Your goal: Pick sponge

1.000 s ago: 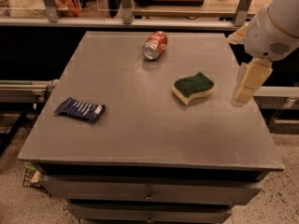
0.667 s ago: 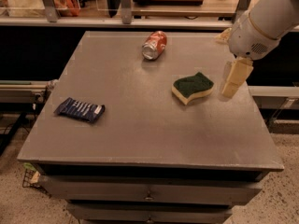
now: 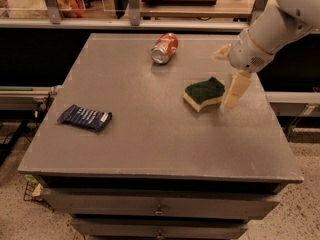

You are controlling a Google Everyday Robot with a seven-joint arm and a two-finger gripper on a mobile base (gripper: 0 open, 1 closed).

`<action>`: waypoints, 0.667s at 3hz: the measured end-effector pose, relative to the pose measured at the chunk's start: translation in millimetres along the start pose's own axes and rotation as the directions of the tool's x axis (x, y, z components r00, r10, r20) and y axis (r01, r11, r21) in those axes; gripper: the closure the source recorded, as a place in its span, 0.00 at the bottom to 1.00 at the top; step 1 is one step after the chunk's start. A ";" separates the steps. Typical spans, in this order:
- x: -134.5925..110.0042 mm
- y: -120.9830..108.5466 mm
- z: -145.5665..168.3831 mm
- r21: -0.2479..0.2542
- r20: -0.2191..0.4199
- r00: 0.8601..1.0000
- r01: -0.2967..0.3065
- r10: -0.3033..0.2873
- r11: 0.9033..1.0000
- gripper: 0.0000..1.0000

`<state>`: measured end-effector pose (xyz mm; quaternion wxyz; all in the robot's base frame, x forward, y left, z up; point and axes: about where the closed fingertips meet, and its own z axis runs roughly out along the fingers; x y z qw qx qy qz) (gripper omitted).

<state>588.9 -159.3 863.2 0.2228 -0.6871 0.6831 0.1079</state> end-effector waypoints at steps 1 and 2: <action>-3.2 -0.6 21.3 -0.038 0.027 1.000 0.004 -0.003 0.999 0.18; -6.1 -0.7 32.8 -0.061 0.035 0.999 0.004 -0.002 0.998 0.42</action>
Offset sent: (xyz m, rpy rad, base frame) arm 0.0063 0.0259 -0.0324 0.0363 0.0723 0.0449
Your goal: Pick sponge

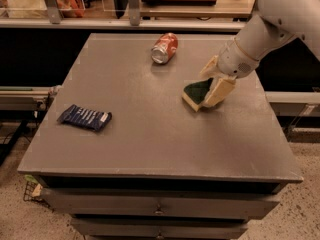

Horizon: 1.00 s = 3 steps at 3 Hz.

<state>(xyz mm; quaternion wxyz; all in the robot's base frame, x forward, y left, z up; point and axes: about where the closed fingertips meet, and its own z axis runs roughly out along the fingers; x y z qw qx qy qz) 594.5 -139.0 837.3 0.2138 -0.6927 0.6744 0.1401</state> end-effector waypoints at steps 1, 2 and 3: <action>-1.9 -1.4 0.6 -0.012 0.001 1.000 -0.017 0.017 1.000 0.73; -11.5 -3.6 -27.6 0.013 -0.005 0.999 -0.040 0.040 0.999 0.96; -19.9 -1.6 -75.6 0.077 0.061 0.995 -0.083 0.078 0.994 1.00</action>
Offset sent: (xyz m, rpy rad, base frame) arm -0.0027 -0.0148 0.0720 -0.0068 -0.0074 -0.0879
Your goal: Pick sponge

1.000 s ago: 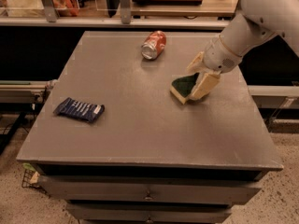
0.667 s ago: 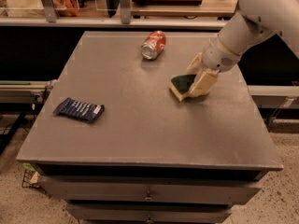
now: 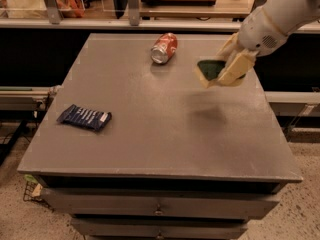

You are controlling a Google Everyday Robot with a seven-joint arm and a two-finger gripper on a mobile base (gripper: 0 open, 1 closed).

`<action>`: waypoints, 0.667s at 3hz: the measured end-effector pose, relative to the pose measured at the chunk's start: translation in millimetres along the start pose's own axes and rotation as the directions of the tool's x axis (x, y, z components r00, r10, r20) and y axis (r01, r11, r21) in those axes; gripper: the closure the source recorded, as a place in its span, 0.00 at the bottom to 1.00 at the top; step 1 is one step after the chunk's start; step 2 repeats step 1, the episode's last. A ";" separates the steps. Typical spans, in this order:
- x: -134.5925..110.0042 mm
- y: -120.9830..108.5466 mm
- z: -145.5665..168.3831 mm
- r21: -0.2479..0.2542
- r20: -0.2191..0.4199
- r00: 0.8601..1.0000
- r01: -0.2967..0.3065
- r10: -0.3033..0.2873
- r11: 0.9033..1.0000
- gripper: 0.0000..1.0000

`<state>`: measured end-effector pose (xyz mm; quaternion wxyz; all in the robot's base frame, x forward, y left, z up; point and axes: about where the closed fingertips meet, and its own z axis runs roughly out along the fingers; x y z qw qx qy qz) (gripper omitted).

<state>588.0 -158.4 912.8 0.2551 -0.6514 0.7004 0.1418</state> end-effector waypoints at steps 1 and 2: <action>-4.3 -1.6 -2.8 0.007 0.017 1.000 -0.001 0.001 1.000 1.00; -4.3 -1.6 -2.8 0.007 0.017 1.000 -0.001 0.001 1.000 1.00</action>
Offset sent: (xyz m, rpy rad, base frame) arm 0.0000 0.0000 0.0000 0.0000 0.0000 0.0000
